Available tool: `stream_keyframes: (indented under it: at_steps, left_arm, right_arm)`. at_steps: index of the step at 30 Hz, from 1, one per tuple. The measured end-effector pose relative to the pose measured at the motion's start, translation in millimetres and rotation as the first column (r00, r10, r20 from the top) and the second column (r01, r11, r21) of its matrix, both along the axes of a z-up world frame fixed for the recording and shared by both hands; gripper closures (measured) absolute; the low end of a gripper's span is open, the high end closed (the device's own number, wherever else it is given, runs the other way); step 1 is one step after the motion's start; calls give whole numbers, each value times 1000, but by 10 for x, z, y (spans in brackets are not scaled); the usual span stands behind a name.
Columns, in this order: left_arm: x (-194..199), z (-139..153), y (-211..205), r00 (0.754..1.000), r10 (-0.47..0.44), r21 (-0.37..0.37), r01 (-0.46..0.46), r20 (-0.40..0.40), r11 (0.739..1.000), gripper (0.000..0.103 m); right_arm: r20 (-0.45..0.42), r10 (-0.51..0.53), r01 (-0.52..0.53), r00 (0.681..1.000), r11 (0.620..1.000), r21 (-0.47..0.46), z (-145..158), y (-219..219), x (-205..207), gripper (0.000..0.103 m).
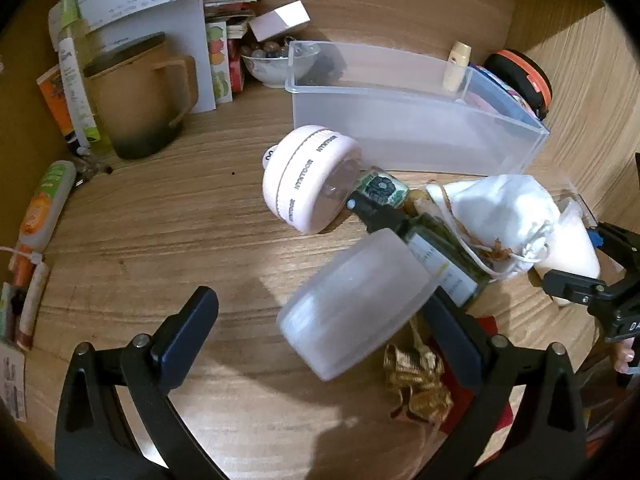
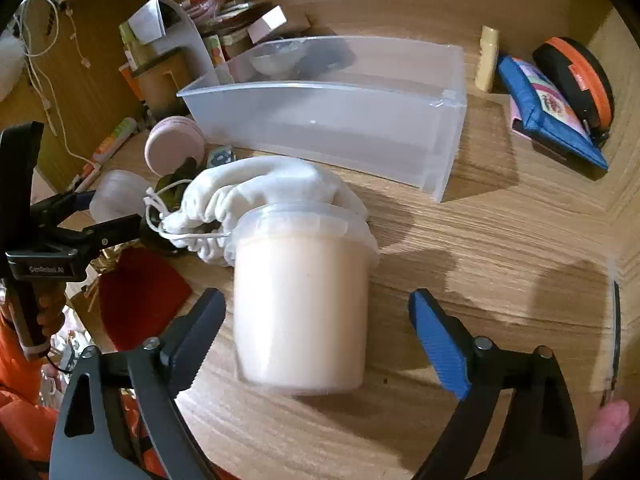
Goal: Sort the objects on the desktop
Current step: 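Grasp the clear round container with the left tool while the right tool grasps the white tub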
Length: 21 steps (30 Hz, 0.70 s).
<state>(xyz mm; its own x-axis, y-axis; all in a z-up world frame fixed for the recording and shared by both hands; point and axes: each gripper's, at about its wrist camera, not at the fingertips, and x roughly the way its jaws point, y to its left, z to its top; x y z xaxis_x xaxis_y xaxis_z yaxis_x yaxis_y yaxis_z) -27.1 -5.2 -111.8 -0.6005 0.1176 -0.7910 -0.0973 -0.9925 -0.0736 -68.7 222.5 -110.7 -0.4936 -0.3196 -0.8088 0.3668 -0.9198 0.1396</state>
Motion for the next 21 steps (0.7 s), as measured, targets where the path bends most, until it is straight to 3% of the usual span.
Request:
stream_keyframes:
  at_steps: [5, 9, 11, 17, 21]
  left_arm:
    - [-86, -52, 30, 1000, -13, -11, 13, 26, 1000, 20]
    - [-130, -85, 24, 999, -14, -22, 14, 33, 1000, 23]
    - [-128, -85, 16, 1000, -7, -24, 8, 26, 1000, 29]
    - [-86, -50, -24, 1000, -14, -5, 14, 9, 1000, 60]
    - [-60, -17, -53, 1000, -7, -1, 7, -1, 1000, 72]
  right_arm:
    - [28, 18, -18, 999, 1000, 8, -58, -26, -96, 24]
    - [26, 38, -38, 999, 999, 17, -45, -58, -130, 35]
    - [25, 48, -49, 999, 999, 15, -44, -72, -131, 41]
    - [19, 32, -32, 999, 999, 5, -41, -57, -110, 43]
    - [11, 6, -6, 1000, 1000, -8, -18, -10, -75, 45]
